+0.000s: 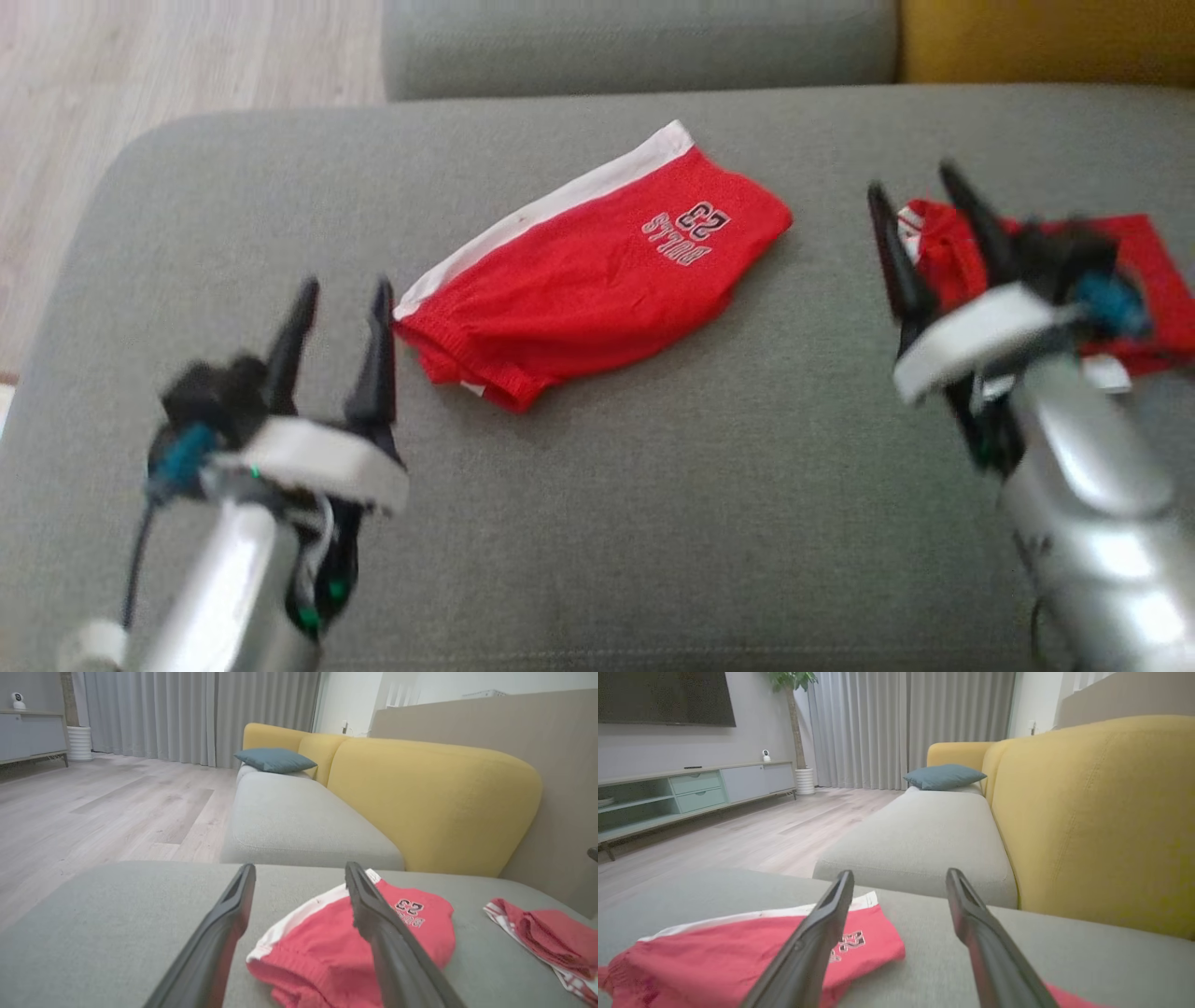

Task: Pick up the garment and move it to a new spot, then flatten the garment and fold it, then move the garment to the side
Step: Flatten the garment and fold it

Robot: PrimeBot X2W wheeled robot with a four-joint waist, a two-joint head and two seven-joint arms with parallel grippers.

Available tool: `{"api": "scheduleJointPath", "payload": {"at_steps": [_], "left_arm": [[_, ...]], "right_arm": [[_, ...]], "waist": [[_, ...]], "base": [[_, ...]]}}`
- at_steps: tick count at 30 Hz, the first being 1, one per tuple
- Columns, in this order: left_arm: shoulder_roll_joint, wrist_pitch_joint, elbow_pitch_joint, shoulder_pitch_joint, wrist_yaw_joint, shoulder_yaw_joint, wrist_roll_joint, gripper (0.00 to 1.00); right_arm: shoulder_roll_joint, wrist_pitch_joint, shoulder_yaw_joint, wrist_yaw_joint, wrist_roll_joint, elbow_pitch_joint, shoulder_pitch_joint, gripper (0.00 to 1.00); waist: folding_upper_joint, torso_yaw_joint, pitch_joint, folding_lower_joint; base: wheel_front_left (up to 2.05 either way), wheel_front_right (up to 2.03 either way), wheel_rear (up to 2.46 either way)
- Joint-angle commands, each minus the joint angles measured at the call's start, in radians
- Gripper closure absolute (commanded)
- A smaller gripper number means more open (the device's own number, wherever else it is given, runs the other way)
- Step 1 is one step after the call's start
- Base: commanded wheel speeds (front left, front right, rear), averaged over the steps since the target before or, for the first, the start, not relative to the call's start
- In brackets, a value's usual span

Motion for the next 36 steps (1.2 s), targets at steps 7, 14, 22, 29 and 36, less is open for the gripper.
{"api": "scheduleJointPath", "payload": {"at_steps": [7, 14, 22, 29, 36], "left_arm": [[-0.028, -0.012, -0.049, 0.106, 0.002, 0.066, 0.087, 0.0], [-0.071, -0.012, -0.07, 0.149, -0.025, 0.121, 0.14, 0.0], [-0.094, -0.012, -0.044, 0.126, -0.071, 0.13, 0.173, 0.0], [-0.119, -0.012, -0.014, 0.095, -0.103, 0.127, 0.19, 0.0], [-0.142, -0.012, 0.01, 0.063, -0.123, 0.123, 0.201, 0.0]], "right_arm": [[0.097, 0.004, -0.155, -0.001, -0.142, -0.172, 0.235, 0.0], [0.172, 0.084, -0.247, -0.001, -0.233, -0.352, 0.384, 0.0], [0.204, 0.22, -0.299, -0.001, -0.066, -0.443, 0.378, 0.0], [0.208, 0.42, -0.386, -0.001, 0.259, -0.361, 0.284, 0.0], [0.208, 0.539, -0.49, -0.001, 0.412, -0.115, 0.109, 0.0]], "waist": [[-0.0001, -0.055, -0.06, 0.0], [-0.0001, -0.057, -0.055, 0.0], [-0.0001, 0.002, -0.004, 0.0], [-0.0001, 0.089, 0.056, 0.0], [-0.0001, 0.189, 0.103, 0.0]], "base": [[0.0, 0.0, 0.0], [0.0, 0.0, 0.0], [0.0, 0.0, 0.0], [0.0, 0.0, 0.0], [0.0, 0.0, 0.0]]}}
